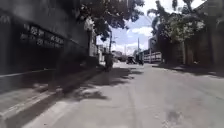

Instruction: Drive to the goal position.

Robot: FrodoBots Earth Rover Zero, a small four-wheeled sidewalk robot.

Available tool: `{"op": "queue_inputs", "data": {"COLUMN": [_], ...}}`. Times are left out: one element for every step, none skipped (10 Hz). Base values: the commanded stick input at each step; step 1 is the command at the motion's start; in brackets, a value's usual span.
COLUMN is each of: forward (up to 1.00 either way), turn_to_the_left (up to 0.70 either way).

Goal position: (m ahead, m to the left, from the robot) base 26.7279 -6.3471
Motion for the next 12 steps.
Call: {"op": "queue_inputs", "data": {"forward": [1.00,1.00,1.00,1.00,1.00,1.00,1.00,1.00,1.00,1.00,1.00,1.00], "turn_to_the_left": [0.00,0.00,0.00,0.00,0.00,0.00,-0.18,-0.14,-0.11,-0.07,-0.03,0.00]}}
